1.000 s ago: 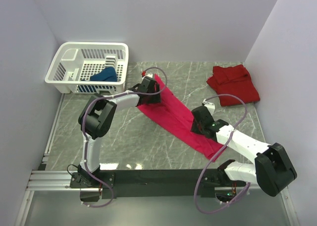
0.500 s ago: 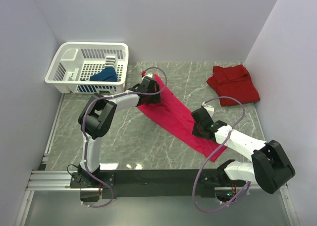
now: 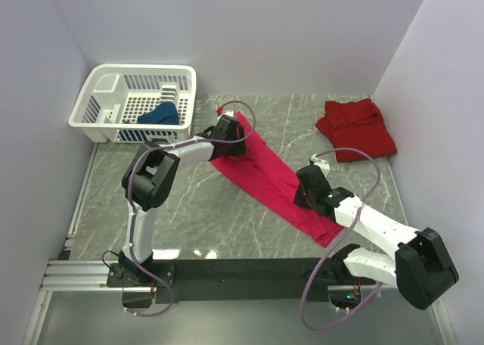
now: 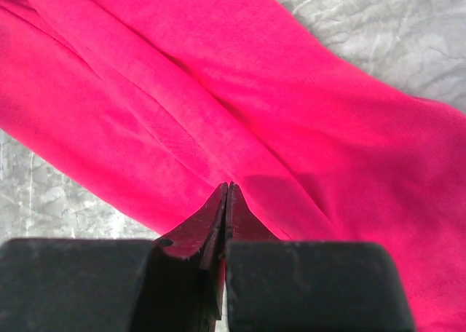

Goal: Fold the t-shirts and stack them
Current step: Fold the tshirt

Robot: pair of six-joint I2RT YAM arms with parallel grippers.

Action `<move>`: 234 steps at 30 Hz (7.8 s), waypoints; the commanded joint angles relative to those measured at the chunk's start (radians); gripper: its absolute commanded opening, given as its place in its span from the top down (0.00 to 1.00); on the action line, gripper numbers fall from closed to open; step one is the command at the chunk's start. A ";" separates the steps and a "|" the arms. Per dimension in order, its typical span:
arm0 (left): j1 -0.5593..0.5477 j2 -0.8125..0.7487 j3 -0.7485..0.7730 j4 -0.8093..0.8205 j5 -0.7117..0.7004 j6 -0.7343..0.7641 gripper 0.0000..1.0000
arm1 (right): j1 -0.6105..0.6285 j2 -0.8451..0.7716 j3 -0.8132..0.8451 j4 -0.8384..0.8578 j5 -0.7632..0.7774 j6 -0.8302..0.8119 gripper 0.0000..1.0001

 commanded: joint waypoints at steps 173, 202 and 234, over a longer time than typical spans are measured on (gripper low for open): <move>0.117 0.474 0.755 0.046 0.360 0.157 0.16 | 0.464 0.476 0.309 -0.073 -0.064 0.191 0.47; -0.029 -0.479 -0.273 0.066 0.030 -0.037 0.15 | 0.298 -0.095 0.046 -0.154 0.034 0.183 0.45; -0.497 -0.658 -0.716 0.033 0.104 -0.401 0.15 | 0.304 -0.150 -0.144 -0.061 -0.091 0.262 0.45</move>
